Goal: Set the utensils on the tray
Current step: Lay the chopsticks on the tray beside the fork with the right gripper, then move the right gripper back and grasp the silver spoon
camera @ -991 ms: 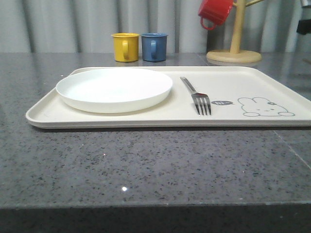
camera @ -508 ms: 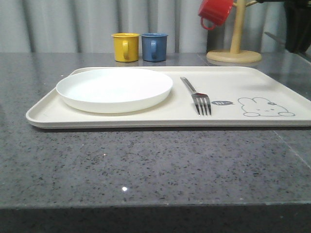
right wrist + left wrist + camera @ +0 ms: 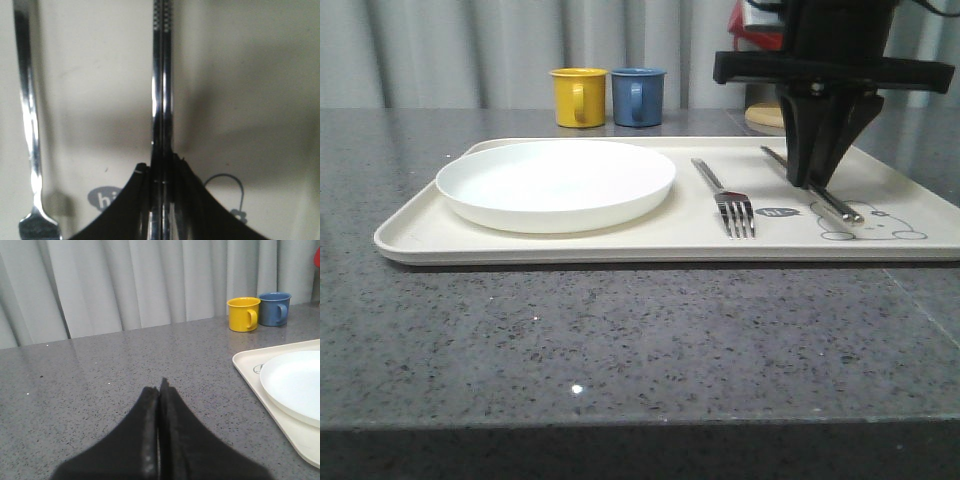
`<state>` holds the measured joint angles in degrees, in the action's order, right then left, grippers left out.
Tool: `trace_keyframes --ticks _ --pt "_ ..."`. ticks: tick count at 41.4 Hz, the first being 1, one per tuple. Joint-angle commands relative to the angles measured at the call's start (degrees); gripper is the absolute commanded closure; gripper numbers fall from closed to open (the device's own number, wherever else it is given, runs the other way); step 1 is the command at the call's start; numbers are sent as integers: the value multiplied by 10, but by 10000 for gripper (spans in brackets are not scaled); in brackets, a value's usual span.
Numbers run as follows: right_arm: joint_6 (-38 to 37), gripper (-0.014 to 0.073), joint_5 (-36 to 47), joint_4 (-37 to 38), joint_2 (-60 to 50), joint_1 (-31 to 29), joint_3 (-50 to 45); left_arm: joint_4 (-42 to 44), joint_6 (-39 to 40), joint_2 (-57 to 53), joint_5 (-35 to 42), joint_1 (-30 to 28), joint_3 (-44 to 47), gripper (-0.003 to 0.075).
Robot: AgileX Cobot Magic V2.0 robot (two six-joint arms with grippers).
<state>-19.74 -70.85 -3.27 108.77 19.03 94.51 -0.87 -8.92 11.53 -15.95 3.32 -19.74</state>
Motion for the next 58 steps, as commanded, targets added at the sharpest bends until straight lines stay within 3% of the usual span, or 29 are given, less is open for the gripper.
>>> trace_keyframes --ticks 1,11,22,30,48,58 --pt "-6 509 -3 1 -20 -1 18 -6 3 6 45 5 -16 739" --pt "-6 501 -1 0 -18 -1 18 -6 3 6 45 5 -16 739" --pt "-5 281 15 9 -31 -1 19 -6 3 6 45 5 -16 739" --pt "38 273 14 20 -69 -22 19 -6 3 6 45 5 -16 739" --pt "186 276 -20 21 -109 -225 18 -6 3 6 45 5 -16 739" --pt "228 276 -18 21 -90 -306 18 -6 3 6 45 5 -16 739"
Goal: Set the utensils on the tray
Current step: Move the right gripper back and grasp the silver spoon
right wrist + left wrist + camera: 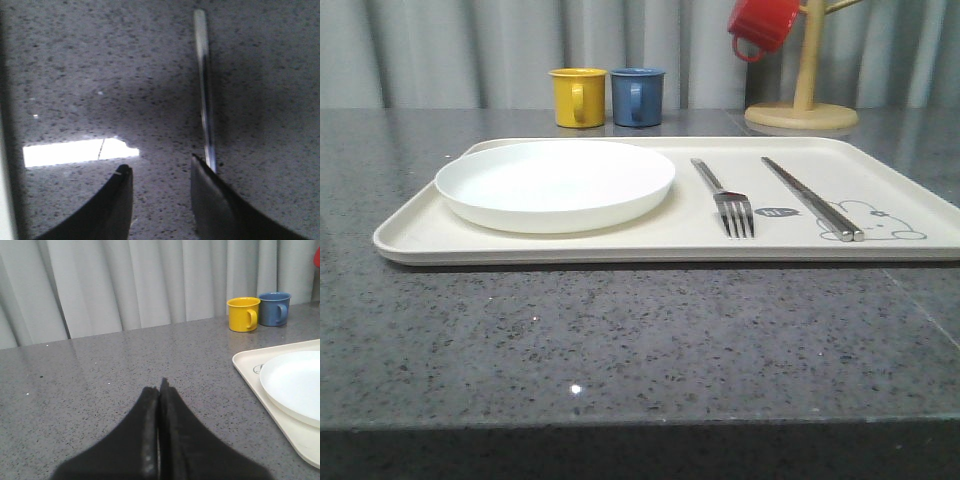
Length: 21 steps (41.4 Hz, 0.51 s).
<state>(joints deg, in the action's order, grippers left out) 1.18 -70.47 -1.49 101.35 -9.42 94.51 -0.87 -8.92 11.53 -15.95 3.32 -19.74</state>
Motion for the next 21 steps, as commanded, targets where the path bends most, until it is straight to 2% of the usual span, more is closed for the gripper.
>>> trace_keyframes --ticks 1,21 --pt "20 276 -23 3 -11 -27 18 -6 3 6 45 5 -16 739" --pt "22 276 -6 6 61 -48 18 -6 3 6 45 5 -16 739"
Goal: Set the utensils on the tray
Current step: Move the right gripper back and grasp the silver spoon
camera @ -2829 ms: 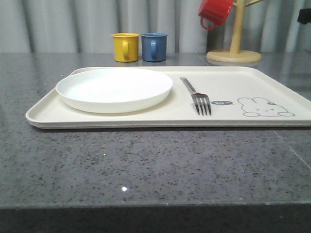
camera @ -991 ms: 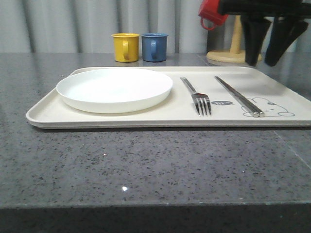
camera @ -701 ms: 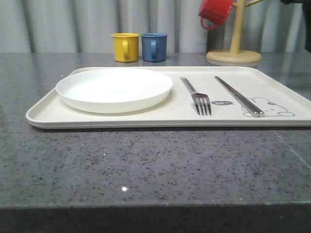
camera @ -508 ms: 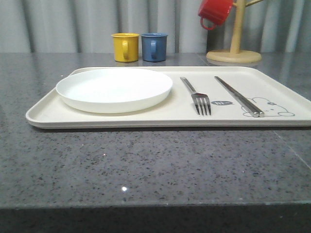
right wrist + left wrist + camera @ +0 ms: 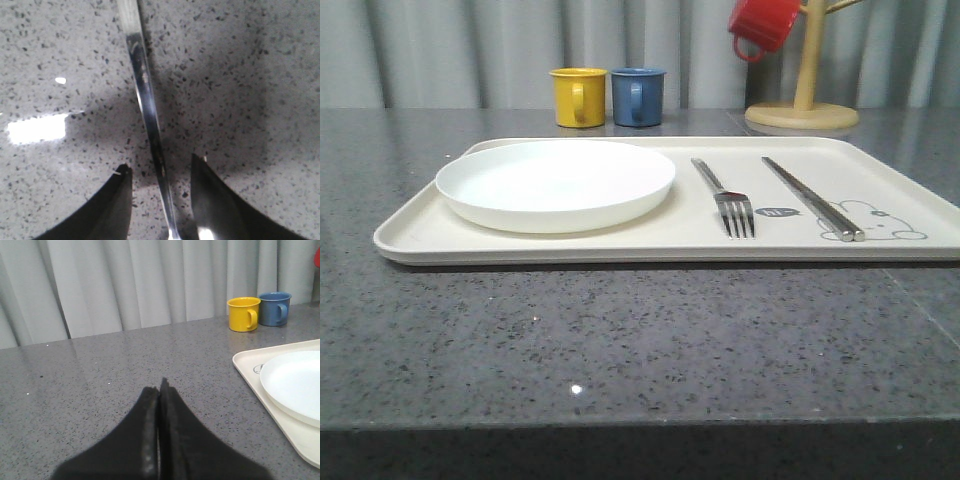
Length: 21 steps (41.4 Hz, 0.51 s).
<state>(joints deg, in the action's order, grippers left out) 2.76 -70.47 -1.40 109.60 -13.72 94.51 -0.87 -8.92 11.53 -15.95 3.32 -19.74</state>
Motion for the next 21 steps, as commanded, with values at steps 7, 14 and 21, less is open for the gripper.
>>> trace_keyframes --ticks 7,14,21 --pt "7 328 -4 5 -9 -5 18 -6 3 6 45 5 -16 739" --pt "7 502 -3 5 -10 -5 18 -6 3 6 45 5 -16 739" --pt "7 608 -4 6 -19 -5 18 -6 3 6 45 5 -16 739"
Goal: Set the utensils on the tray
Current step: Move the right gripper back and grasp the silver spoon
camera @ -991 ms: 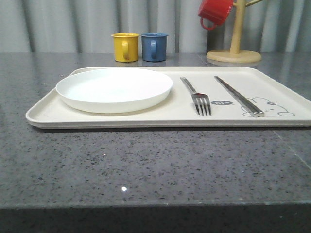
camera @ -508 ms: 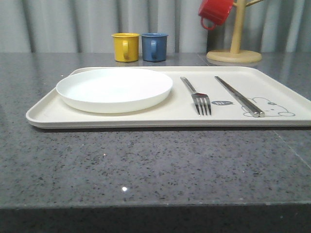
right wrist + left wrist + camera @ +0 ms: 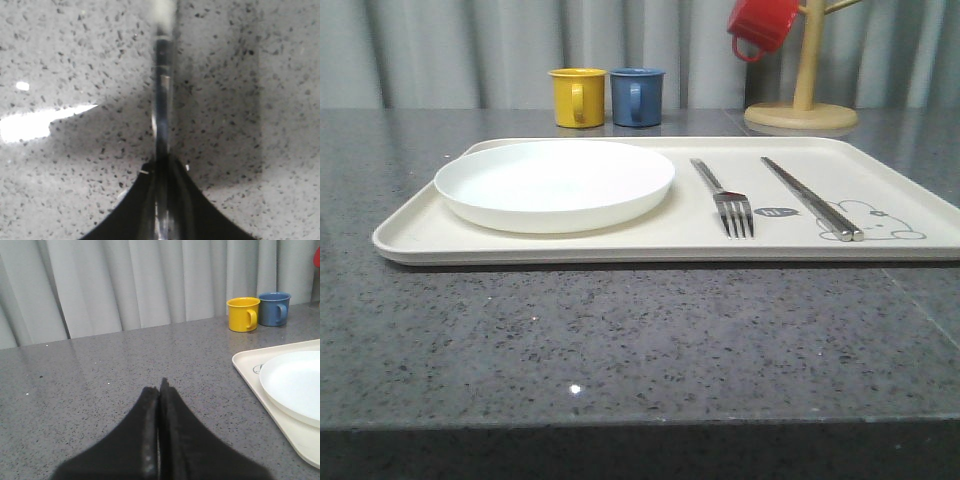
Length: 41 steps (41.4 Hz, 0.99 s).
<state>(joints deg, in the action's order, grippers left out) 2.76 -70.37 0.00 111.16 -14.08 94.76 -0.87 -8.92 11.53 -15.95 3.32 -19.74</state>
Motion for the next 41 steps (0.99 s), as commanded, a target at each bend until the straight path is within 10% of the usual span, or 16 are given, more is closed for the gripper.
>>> trace_keyframes --ticks 1,41 --pt "7 613 -6 -8 -37 -2 16 -6 3 6 45 5 -16 739" --pt "-98 614 -53 -72 -132 221 14 -6 3 6 45 5 -16 739"
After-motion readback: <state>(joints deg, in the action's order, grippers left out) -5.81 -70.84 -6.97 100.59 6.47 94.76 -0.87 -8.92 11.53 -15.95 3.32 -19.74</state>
